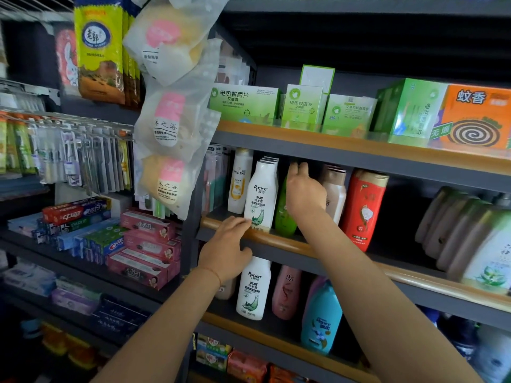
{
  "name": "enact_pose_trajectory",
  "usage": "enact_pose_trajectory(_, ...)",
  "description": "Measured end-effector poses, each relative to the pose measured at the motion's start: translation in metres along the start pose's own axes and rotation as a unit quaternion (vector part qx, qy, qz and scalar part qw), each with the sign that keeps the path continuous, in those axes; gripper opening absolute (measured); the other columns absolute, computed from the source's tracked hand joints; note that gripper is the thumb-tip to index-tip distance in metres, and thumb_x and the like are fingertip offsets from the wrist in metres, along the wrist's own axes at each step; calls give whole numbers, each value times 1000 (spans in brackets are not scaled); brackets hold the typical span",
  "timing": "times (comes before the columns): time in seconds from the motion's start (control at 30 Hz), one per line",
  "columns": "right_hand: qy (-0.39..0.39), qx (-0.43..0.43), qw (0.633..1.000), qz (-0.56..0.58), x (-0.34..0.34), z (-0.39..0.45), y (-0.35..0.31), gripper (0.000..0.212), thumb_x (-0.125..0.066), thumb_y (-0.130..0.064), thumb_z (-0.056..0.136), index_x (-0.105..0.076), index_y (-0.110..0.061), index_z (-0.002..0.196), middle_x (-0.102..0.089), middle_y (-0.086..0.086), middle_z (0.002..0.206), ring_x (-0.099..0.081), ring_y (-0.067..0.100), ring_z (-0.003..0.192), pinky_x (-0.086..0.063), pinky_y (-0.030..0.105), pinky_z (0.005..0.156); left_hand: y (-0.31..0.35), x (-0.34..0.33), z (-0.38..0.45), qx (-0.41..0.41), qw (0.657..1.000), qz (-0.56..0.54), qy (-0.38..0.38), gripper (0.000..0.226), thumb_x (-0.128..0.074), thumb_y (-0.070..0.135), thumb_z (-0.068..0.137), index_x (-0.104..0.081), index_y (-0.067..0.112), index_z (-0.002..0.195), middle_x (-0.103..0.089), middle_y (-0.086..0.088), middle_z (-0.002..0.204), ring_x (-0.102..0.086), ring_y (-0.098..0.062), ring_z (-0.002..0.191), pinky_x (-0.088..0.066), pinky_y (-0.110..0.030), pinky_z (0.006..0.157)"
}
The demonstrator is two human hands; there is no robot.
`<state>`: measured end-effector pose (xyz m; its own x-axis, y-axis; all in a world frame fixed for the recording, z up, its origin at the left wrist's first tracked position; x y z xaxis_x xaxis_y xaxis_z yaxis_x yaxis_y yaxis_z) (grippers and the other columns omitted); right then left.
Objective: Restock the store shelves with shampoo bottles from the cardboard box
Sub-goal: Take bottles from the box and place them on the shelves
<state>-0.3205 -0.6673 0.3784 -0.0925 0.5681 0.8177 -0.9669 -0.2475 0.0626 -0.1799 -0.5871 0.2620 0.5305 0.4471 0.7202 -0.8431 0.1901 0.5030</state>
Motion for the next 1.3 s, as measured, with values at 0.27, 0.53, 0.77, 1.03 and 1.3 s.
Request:
enact_pose_trajectory(0.27,7,26,999,-27,-3,3,1,77,-52,0,88,-11,-2,153,-17,16,160,-67,33,98,-42,34,57,-1,0,-3,3,1000,2,-9,62,-54,16,95,-33,27,153,-27,14,158,-11,-7,150,-29,-31,113)
enact_pose_trajectory(0.53,171,59,940,290,1,-88,-14,14,-53,-19,95,-61,-13,105,-66,5,100,-62,26,72,-41,31,54,-2,-3,-7,-19,1000,6,19,66,-55,18,97,-27,29,156,-19,11,164,-9,-7,151,-28,-29,116)
enact_pose_trajectory(0.77,-95,181,894,399,-155,-184,-111,19,-56,-19,96,-59,-9,80,-54,2,60,-50,19,50,-38,34,47,-158,-45,-162,251,960,-86,92,60,-58,16,98,-36,29,152,-40,4,153,-45,-15,133,-47,-35,104)
enact_pose_trajectory(1.03,-552,247,726,327,-359,-435,-234,18,-51,-18,96,-64,-11,86,-63,5,76,-59,24,71,-46,37,63,-266,-105,-514,645,748,100,117,71,-69,17,89,-36,8,151,-31,-19,157,-24,-36,147,-22,-49,120)
enact_pose_trajectory(1.3,-759,183,591,204,-443,-591,-297,18,-53,-10,97,-60,2,109,-61,21,107,-58,26,93,-45,32,75,-281,-153,-614,740,608,-222,183,65,-49,60,91,-32,41,151,-47,12,148,-46,-17,136,-38,-48,114)
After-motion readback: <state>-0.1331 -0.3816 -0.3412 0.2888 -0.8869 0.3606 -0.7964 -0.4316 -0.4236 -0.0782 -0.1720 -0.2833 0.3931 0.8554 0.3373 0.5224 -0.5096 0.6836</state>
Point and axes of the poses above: each hand's wrist, its own z-axis towards the middle knuckle, its own x-axis out of the back of the hand, y = z × x, the point moved 3 cm from there along z, towards the middle knuckle
